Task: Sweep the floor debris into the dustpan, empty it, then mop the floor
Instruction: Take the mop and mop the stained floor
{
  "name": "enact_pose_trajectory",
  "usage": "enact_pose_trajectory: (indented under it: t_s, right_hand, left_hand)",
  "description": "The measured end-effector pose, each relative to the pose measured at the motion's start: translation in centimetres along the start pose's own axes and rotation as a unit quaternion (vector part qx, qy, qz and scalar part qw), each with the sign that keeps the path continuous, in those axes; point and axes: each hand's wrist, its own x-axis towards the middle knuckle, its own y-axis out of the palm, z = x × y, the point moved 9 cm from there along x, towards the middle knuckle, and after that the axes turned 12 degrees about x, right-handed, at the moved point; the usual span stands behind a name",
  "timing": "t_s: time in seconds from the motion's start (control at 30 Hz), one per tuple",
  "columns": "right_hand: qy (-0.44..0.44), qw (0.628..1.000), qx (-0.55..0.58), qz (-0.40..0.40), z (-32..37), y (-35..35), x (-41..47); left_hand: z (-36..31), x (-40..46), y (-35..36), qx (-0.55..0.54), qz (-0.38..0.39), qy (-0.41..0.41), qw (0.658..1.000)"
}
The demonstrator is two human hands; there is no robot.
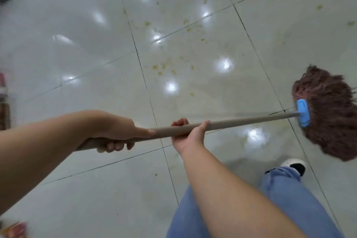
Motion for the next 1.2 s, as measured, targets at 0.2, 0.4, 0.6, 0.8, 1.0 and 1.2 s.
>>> enact_pose_trajectory:
  t_s: [0.2, 0.4, 0.6, 0.8, 1.0, 1.2]
  right_hand:
    - [-0.004, 0.999, 0.007, 0.032, 2.9, 2.3, -1.2]
    - [-0.075, 0.996, 0.045, 0.033, 15.2, 4.9, -2.9]
    - [-0.213, 0.977, 0.027, 0.005, 39.7, 4.2, -5.8]
    - [-0.335, 0.939, -0.019, -0.075, 59.1, 1.1, -10.7]
    - [-0.318, 0.944, 0.023, -0.086, 58.5, -2.5, -10.3]
    - [-0.287, 0.951, -0.016, -0.113, 44.7, -5.0, -5.7]
  left_hand:
    - [-3.0, -2.1, -2.2, 0.025, -0.017, -0.008, 0.999]
    - [-15.4, -3.9, -4.6, 0.046, -0.041, 0.013, 0.998]
    - [-38.5, -3.8, -4.0, 0.037, 0.006, 0.104, 0.994]
    - [-57.5, -6.9, -1.4, -0.001, -0.014, 0.234, 0.972]
    - [-57.4, -6.2, 2.7, -0.053, 0.026, 0.25, 0.966]
    - [-42.9, -0.3, 4.9, -0.008, 0.032, 0.188, 0.982]
